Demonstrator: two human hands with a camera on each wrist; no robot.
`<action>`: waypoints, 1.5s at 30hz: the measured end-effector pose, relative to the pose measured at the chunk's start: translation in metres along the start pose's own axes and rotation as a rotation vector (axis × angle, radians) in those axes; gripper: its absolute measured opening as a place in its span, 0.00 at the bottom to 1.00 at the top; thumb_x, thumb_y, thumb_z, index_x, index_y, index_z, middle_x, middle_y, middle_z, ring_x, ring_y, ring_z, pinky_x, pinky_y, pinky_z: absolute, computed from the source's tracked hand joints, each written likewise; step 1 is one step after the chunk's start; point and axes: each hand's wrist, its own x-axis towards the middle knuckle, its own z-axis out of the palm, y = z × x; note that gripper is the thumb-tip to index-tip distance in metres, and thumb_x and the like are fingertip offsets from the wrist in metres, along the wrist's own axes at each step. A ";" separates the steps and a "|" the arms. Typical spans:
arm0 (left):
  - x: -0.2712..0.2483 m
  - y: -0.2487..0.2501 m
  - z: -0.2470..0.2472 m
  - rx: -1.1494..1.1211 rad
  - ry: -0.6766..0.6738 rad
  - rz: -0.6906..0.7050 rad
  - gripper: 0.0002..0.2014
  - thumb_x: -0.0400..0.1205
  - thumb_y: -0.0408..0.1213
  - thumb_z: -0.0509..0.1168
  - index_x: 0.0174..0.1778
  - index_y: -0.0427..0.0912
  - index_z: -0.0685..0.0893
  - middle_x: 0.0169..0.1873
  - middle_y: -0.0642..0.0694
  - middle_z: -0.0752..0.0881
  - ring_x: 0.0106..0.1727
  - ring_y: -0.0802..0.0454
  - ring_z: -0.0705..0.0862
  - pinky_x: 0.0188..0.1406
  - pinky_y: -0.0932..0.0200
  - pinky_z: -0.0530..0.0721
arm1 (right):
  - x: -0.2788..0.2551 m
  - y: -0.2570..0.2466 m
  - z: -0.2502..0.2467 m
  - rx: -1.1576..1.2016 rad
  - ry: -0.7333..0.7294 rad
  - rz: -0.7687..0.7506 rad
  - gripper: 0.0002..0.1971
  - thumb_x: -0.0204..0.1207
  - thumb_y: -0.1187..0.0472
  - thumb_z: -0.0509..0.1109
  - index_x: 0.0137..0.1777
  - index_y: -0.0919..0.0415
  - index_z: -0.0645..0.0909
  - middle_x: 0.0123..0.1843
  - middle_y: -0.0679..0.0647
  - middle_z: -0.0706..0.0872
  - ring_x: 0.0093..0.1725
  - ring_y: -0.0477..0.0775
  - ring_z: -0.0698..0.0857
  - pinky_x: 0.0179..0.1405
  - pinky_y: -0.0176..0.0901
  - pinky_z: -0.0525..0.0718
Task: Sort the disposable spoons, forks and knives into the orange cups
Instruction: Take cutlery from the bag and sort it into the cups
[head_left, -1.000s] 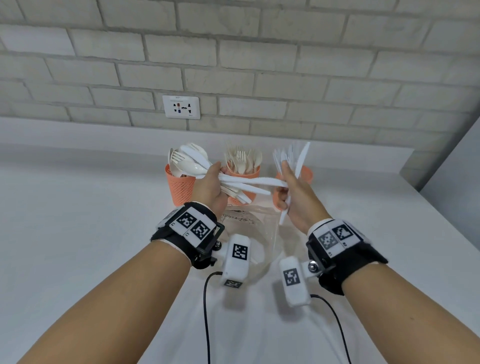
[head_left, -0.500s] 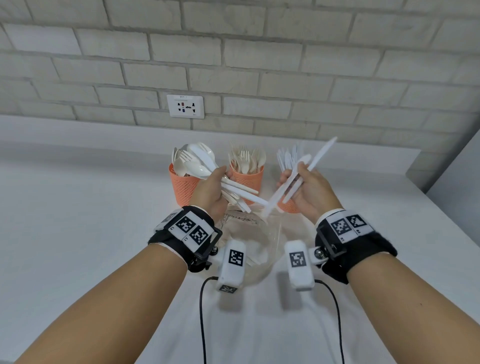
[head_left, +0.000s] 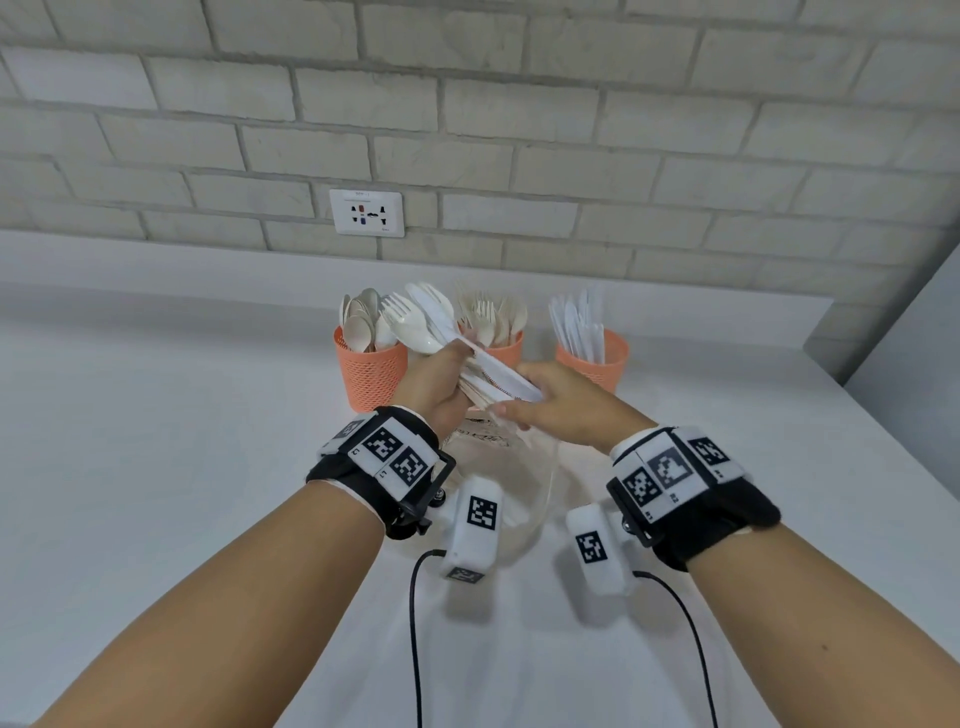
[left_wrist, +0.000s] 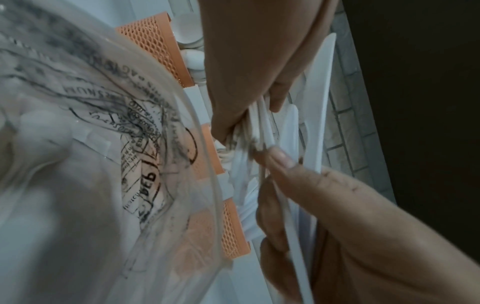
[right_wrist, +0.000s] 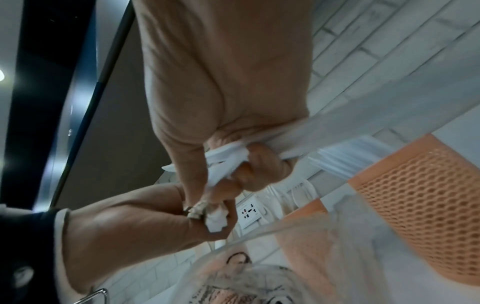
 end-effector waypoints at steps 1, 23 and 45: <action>0.001 0.001 0.000 -0.019 0.015 -0.006 0.12 0.84 0.27 0.59 0.63 0.33 0.78 0.40 0.41 0.83 0.35 0.51 0.86 0.27 0.58 0.86 | -0.002 0.001 -0.002 0.005 -0.036 0.015 0.07 0.79 0.59 0.67 0.54 0.57 0.81 0.34 0.45 0.80 0.33 0.42 0.79 0.35 0.30 0.77; -0.003 0.004 0.010 0.036 -0.306 -0.107 0.13 0.83 0.23 0.50 0.54 0.31 0.79 0.52 0.37 0.84 0.57 0.48 0.82 0.65 0.50 0.77 | -0.004 0.019 -0.007 0.607 -0.093 0.218 0.07 0.82 0.55 0.62 0.49 0.56 0.79 0.31 0.51 0.82 0.22 0.43 0.63 0.19 0.33 0.58; 0.011 -0.021 0.030 0.197 -0.209 -0.025 0.13 0.81 0.21 0.60 0.61 0.31 0.78 0.52 0.36 0.86 0.46 0.46 0.88 0.40 0.53 0.90 | -0.014 0.052 -0.033 0.271 0.043 0.131 0.09 0.80 0.51 0.65 0.58 0.46 0.79 0.26 0.47 0.74 0.22 0.42 0.71 0.21 0.31 0.67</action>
